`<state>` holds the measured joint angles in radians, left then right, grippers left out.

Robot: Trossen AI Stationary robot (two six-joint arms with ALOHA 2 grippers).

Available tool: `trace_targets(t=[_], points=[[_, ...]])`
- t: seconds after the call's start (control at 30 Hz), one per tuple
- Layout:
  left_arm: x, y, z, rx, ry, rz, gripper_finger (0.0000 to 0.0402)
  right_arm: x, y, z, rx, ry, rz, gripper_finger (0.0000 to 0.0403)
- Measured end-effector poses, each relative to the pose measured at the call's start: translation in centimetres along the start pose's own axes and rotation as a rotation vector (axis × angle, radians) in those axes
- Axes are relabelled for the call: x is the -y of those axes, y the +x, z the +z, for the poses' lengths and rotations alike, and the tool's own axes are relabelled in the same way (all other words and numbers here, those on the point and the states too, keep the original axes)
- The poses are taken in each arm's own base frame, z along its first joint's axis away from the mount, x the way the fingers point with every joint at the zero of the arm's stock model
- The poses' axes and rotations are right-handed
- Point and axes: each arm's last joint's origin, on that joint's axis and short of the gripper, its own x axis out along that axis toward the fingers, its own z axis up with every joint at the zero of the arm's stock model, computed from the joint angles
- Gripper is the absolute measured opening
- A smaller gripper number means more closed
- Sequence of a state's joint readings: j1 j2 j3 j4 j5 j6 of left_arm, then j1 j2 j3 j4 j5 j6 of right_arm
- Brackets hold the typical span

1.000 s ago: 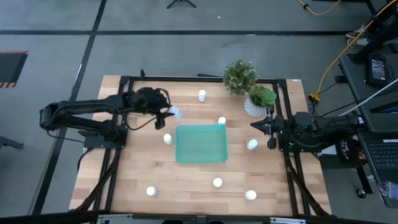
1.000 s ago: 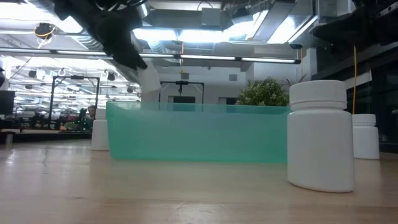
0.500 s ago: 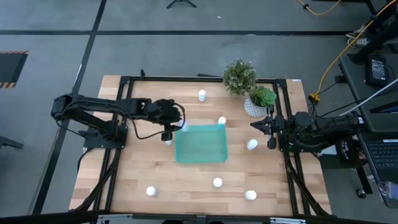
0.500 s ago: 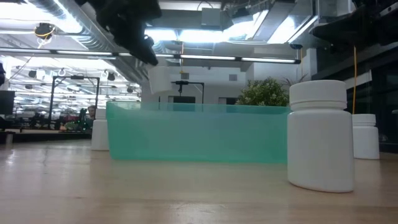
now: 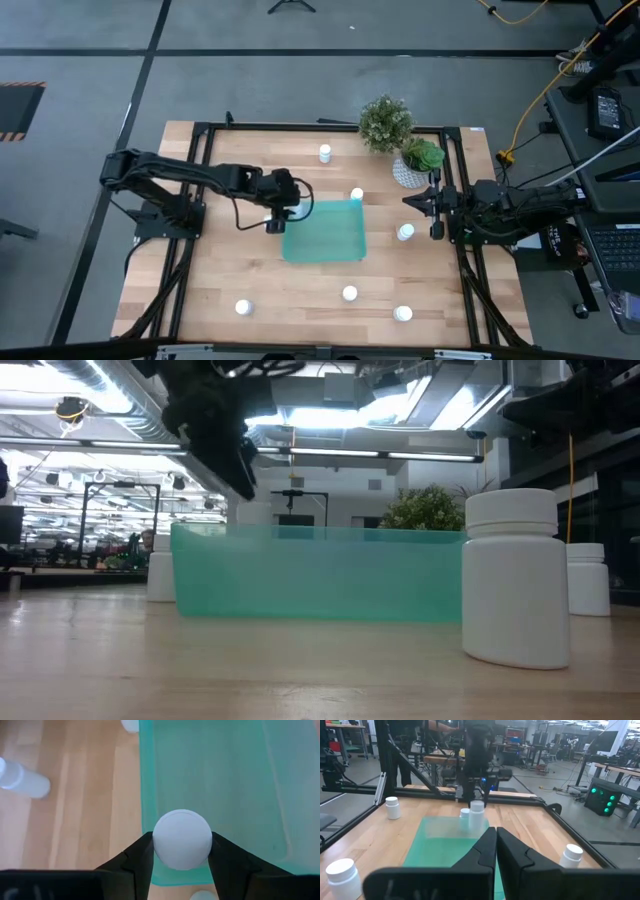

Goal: Pick and place pill bottles into a basket
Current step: Put the white pill bottle into the blue bin

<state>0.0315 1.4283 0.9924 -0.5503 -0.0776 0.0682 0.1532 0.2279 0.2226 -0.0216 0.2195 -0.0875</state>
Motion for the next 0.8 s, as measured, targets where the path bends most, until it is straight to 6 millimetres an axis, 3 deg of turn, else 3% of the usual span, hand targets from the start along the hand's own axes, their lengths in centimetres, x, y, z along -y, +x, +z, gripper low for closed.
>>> trace_targets(t=[0.4,0.8], points=[[0.3,3.0,0.0,-0.036,0.0,-0.026,0.0155,0.0,0.0,-0.1,-0.011,-0.001,0.002,0.0016],[0.3,3.6,-0.6,-0.054,-0.037,-0.018,0.0155,-0.1,0.3,-0.5,-0.052,-0.004,0.006,0.0016]])
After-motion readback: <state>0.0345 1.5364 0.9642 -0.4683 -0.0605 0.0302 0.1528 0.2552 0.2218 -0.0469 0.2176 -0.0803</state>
